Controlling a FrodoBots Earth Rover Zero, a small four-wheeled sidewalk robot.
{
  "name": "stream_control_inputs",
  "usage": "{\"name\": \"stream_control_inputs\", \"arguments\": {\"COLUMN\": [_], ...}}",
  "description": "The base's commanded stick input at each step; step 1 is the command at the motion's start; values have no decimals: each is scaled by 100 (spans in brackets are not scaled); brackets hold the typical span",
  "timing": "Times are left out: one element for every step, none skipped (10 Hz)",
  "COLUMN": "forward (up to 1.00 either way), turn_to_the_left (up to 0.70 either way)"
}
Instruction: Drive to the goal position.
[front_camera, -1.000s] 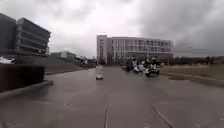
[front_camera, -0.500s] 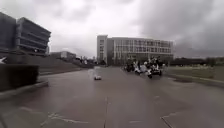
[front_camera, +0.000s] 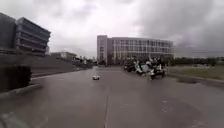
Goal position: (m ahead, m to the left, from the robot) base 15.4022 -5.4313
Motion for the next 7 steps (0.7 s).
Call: {"name": "stream_control_inputs", "arguments": {"forward": [70,70,70,70,70,70,70], "turn_to_the_left": [0,0,0,0,0,0,0]}}
